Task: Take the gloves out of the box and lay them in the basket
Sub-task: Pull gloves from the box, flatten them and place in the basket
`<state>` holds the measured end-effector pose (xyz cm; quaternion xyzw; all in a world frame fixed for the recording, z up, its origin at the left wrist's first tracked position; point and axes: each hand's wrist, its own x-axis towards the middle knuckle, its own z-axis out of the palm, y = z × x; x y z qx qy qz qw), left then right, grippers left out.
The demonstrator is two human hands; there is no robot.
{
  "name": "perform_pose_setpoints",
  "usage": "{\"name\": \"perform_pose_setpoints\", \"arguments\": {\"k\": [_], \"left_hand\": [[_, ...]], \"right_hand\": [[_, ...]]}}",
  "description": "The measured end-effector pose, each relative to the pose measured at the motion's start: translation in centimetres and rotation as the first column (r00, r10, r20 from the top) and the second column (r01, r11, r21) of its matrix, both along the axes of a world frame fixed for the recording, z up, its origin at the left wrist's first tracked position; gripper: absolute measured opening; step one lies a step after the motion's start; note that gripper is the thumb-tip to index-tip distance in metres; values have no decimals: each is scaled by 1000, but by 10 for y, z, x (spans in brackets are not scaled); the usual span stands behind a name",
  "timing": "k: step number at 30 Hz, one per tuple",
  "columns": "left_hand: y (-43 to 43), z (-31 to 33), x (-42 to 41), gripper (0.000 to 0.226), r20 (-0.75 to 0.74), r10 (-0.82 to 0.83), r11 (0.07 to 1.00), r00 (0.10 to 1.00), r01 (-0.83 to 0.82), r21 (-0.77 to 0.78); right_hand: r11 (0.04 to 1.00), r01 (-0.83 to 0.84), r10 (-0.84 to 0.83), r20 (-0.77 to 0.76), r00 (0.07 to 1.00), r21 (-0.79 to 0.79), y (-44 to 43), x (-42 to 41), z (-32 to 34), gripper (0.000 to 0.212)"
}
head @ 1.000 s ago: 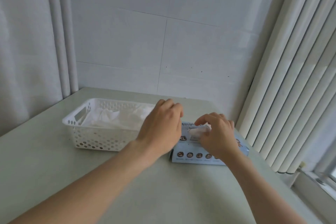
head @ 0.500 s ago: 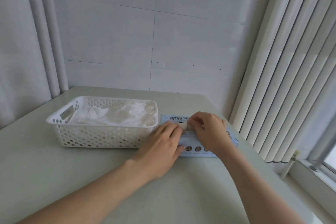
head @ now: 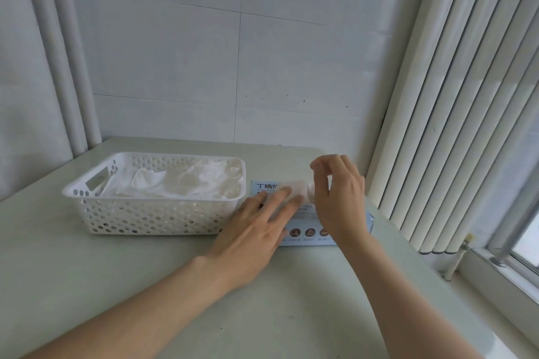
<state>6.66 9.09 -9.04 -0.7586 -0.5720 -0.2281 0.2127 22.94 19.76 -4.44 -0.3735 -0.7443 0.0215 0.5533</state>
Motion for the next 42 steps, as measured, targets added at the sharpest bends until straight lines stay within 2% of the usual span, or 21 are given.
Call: {"name": "perform_pose_setpoints", "arguments": {"k": [1, 5, 7, 9, 12, 15, 19, 24, 27, 30, 33, 35, 39, 42], "left_hand": [[1, -2, -1, 60, -11, 8, 1000, 1000, -8, -12], [0, -3, 0, 58, -11, 31, 999, 999, -32, -31], [-1, -1, 0, 53, 6, 26, 1000, 1000, -26, -17], [-1, 0, -1, 52, -6, 30, 999, 1000, -31, -19], [0, -1, -2, 53, -32, 44, 999, 999, -44, -18], [1, -3, -2, 53, -40, 49, 999, 998, -50, -9], [0, -3, -3, 53, -61, 60, 998, 996, -62, -29], [0, -1, -1, 55, -34, 73, 988, 997, -77, -134], [0, 0, 0, 54, -44, 79, 988, 996, -85, -130], [1, -1, -1, 54, -45, 86, 983, 995, -92, -156], [0, 1, 0, 54, -53, 84, 978, 995, -93, -186], [-1, 3, 1, 53, -55, 88, 976, 995, -97, -197], [-3, 2, 0, 49, 24, 20, 990, 1000, -16, -143], [-10, 14, 6, 45, 306, -149, 987, 940, 158, -3]], "right_hand": [[1000, -20, 20, 20, 1000, -15, -1, 0, 1, 11], [982, -24, 70, 246, 967, -185, -5, 4, 0, 33], [974, 6, 57, 274, 960, -225, -3, 2, -2, 22], [973, -14, 68, 223, 973, -232, 0, 1, -3, 9], [968, -81, 106, 97, 990, -239, 2, 0, -1, 13], [963, -93, 118, 85, 989, -251, 0, 0, 1, 21], [969, -105, 121, 57, 991, -225, 0, 0, -1, 22], [981, -105, 70, -207, 976, -162, -5, 0, 8, 21], [992, -80, 40, -354, 934, -98, -9, 2, 15, 21], [1000, -21, 19, -420, 907, 0, -16, 3, 22, 23], [984, 42, 32, -401, 916, 175, -26, 1, 31, 20], [972, 22, 64, -355, 933, 233, -34, -4, 35, 17], [991, -108, 129, -334, 934, 80, -47, -15, 36, 21], [980, -184, 153, -314, 937, -71, -53, -15, 36, 20]]}}
